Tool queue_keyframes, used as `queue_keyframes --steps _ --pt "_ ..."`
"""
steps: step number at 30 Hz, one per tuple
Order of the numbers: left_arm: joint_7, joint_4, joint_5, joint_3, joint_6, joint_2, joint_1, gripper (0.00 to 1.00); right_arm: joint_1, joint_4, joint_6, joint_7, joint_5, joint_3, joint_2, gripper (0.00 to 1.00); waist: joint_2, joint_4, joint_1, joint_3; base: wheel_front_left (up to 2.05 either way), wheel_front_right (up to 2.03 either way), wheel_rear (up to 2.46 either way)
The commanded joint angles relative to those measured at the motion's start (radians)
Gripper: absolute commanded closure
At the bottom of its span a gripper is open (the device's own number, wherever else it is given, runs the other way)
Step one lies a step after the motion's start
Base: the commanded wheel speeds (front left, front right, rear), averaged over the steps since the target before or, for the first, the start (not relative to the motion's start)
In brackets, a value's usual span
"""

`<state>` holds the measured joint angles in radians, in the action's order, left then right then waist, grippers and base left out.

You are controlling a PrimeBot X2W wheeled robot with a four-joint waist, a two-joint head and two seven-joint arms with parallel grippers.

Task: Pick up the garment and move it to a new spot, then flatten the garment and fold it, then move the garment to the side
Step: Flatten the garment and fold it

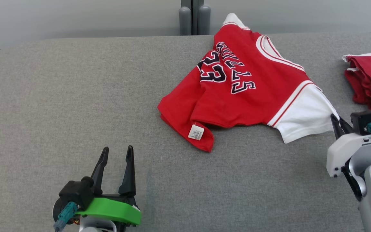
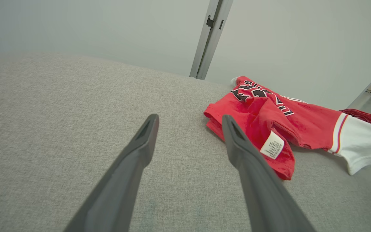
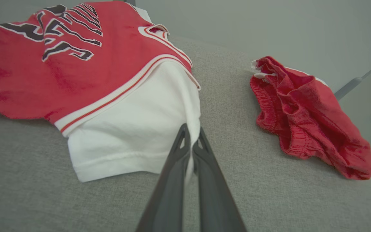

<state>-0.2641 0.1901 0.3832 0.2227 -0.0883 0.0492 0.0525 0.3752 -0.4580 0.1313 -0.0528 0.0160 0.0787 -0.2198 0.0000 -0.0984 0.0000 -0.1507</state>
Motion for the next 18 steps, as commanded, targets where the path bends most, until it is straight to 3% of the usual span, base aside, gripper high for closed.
queue_keyframes --steps 1,11,12,13,14,18 --pt "0.000 0.001 -0.005 -0.001 -0.006 0.003 0.009 0.00 -0.045 0.044 -0.001 -0.027 0.001 0.023 0.002 1.00 0.0000 0.006 0.0000 -0.005 0.00 0.00 0.00" --pt "0.000 0.021 -0.022 0.026 -0.017 0.002 0.024 0.00 -0.229 0.278 -0.001 -0.156 -0.008 0.190 0.053 1.00 0.0000 0.031 0.0000 -0.003 0.00 0.00 0.00" --pt "0.000 0.024 -0.024 0.033 -0.019 0.002 0.025 0.00 -0.237 0.285 -0.001 -0.158 -0.014 0.194 0.058 0.82 0.0000 0.035 0.0000 -0.001 0.00 0.00 0.00" --pt "0.000 0.027 -0.025 0.038 -0.021 0.003 0.026 0.00 -0.241 0.290 -0.001 -0.156 -0.018 0.199 0.064 0.55 0.0000 0.037 0.0000 0.000 0.00 0.00 0.00" --pt "0.000 0.032 -0.026 0.045 -0.022 0.003 0.026 0.00 -0.243 0.294 -0.001 -0.147 -0.023 0.201 0.071 0.00 0.0000 0.040 0.0000 0.003 0.00 0.00 0.00" --pt "0.000 0.046 -0.027 0.064 -0.025 0.003 0.028 0.00 -0.241 0.321 -0.001 -0.115 -0.036 0.207 0.097 0.00 0.0000 0.052 0.0000 0.018 0.00 0.00 0.00"
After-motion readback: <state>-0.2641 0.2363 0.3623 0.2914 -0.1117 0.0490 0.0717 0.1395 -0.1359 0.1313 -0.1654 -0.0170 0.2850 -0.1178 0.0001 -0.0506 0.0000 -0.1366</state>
